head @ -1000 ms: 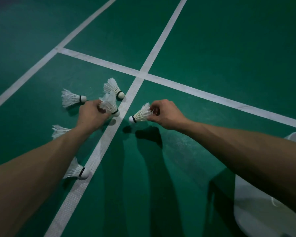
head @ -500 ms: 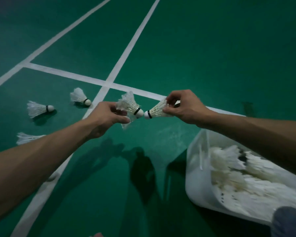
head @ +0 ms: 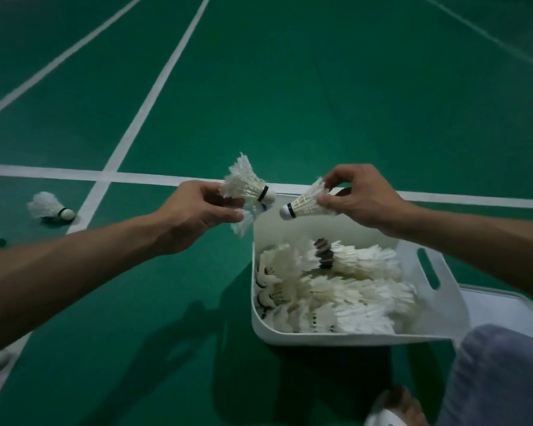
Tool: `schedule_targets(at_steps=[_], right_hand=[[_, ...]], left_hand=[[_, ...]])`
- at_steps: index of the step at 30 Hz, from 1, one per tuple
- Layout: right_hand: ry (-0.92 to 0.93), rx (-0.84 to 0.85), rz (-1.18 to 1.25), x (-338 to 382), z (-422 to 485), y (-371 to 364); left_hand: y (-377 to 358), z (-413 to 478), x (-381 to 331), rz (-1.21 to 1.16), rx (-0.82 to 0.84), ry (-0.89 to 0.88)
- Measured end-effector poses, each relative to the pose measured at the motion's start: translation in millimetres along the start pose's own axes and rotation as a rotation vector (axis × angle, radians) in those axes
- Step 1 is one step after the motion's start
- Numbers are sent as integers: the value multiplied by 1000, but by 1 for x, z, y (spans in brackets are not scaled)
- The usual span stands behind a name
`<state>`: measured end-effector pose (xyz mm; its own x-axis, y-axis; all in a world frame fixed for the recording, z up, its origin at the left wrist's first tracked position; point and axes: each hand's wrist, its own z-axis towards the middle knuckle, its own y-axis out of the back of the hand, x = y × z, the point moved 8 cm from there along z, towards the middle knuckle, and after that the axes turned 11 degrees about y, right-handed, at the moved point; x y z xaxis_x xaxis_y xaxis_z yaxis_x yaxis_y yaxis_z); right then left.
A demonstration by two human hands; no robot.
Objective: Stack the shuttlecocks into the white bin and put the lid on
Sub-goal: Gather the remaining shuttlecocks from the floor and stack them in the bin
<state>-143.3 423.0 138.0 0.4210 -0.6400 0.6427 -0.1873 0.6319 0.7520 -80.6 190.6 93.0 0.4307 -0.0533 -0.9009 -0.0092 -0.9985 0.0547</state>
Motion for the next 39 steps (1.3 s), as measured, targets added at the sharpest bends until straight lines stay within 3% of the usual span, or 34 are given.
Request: schedule_targets(at_steps=[7, 12, 19, 31, 39], right_hand=[[-58, 125, -75, -32, -39, -4], [-91, 146, -48, -44, -45, -12], [-75, 319, -75, -48, -68, -61], [-293, 200, 211, -84, -90, -80], [-273, 272, 133, -81, -88, -58]], left_hand=[[-30, 12, -4, -92, 84, 32], [-38, 23, 5, -81, 116, 56], [-45, 29, 5, 5, 130, 57], [-56, 27, 12, 119, 149, 80], [-67, 32, 4, 167, 145, 37]])
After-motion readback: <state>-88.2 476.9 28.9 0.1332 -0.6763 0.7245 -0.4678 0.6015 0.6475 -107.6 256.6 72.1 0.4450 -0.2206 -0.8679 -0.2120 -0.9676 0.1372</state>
